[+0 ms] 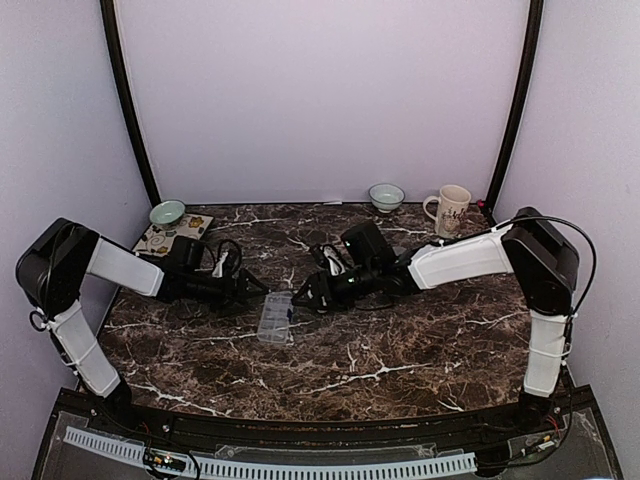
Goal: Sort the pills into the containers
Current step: Open the lid of the pill container.
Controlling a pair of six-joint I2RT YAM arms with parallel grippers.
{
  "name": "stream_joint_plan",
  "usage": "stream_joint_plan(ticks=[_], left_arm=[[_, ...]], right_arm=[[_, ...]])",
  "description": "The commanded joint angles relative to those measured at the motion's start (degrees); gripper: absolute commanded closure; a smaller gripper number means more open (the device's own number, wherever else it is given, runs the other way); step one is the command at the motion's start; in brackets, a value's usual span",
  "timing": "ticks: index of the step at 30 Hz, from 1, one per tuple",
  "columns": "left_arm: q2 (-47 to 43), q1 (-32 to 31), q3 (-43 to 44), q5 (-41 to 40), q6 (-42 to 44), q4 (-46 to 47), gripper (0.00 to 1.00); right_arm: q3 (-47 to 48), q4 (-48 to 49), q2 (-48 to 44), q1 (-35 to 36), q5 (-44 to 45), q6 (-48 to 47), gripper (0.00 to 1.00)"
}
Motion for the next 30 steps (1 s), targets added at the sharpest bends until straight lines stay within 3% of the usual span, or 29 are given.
stream_joint_plan(ticks=[1,10,22,30], left_arm=[[-7.1,-0.5,2.9,-9.4,8.3,-18.7,0.01],[-13.6,-9.3,8.6,-20.5,12.8,-35.3,0.01],[-13.0,-22.3,11.6,-36.6,9.2,-43.2,0.01],[-13.2,-30.0,13.3,-47.0,3.9,-45.6,0.01]], right_arm=[[0.6,-3.6,0.8,1.9,3.8,-3.8,0.46],[0.9,-6.4,2.7,4.6,7.0,-4.1,0.56],[2.7,-6.4,5.0,5.2,9.5,-1.9,0.77],[2.7,-6.3,5.2,5.3,9.7,-1.7,0.8]])
